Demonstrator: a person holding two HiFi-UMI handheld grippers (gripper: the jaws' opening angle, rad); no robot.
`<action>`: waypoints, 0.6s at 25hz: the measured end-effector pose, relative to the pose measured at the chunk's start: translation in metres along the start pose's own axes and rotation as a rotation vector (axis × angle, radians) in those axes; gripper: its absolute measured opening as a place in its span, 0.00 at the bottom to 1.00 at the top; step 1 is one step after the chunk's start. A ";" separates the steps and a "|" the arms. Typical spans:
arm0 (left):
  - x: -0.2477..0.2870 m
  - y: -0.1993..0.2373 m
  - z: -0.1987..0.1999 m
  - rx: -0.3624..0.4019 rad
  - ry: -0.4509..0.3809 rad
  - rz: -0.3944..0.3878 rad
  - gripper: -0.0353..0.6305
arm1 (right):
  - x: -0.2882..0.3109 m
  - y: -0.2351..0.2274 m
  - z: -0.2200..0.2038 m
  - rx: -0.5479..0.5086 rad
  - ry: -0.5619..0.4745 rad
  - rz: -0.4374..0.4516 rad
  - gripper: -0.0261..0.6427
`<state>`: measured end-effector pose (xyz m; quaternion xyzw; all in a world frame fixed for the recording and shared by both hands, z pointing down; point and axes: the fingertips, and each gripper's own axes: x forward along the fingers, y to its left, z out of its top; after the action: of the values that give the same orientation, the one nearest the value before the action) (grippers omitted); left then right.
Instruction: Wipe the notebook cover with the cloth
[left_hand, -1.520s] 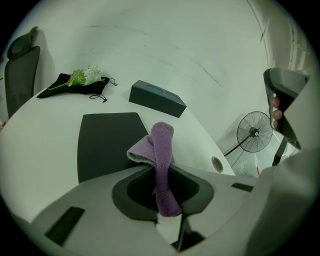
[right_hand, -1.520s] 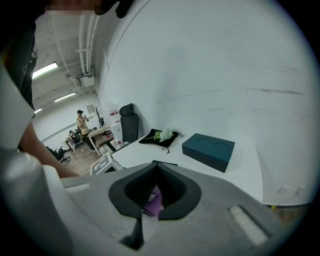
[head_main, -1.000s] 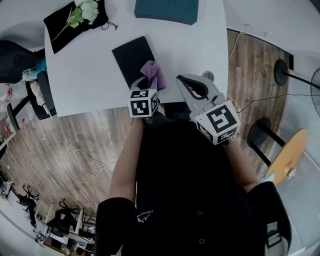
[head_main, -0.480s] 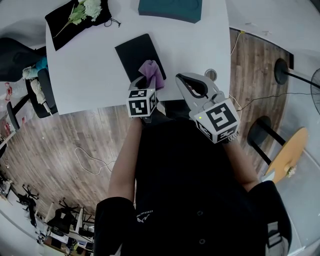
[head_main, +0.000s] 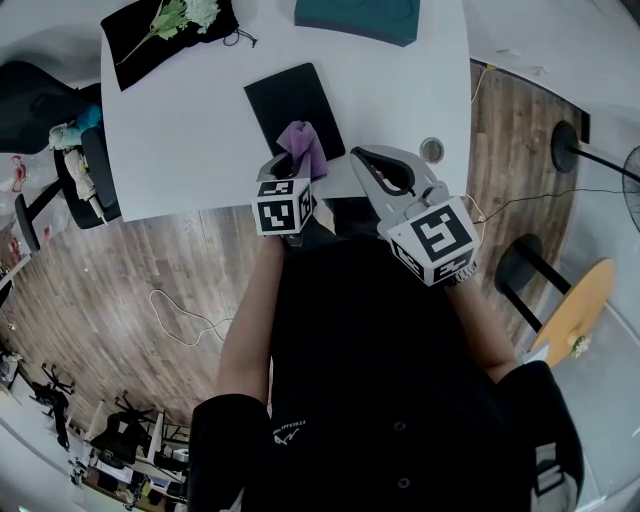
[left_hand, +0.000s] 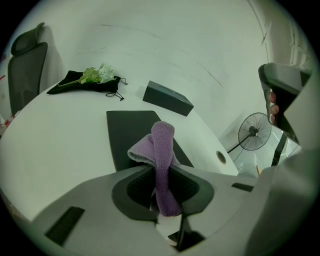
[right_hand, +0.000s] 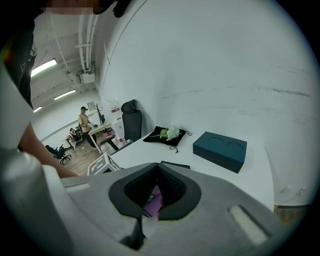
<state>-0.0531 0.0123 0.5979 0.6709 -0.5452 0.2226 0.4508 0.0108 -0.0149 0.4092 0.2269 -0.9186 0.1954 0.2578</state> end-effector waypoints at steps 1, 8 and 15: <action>-0.002 0.002 -0.001 -0.002 0.000 0.002 0.16 | 0.002 0.002 0.001 -0.001 0.000 0.002 0.04; -0.012 0.021 -0.006 -0.013 0.002 0.011 0.16 | 0.014 0.017 0.003 -0.009 0.008 0.010 0.04; -0.018 0.032 -0.009 -0.010 0.006 0.004 0.16 | 0.021 0.027 0.005 -0.006 0.008 0.002 0.04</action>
<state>-0.0864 0.0296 0.5992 0.6667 -0.5462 0.2231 0.4553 -0.0206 -0.0020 0.4105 0.2246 -0.9183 0.1937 0.2621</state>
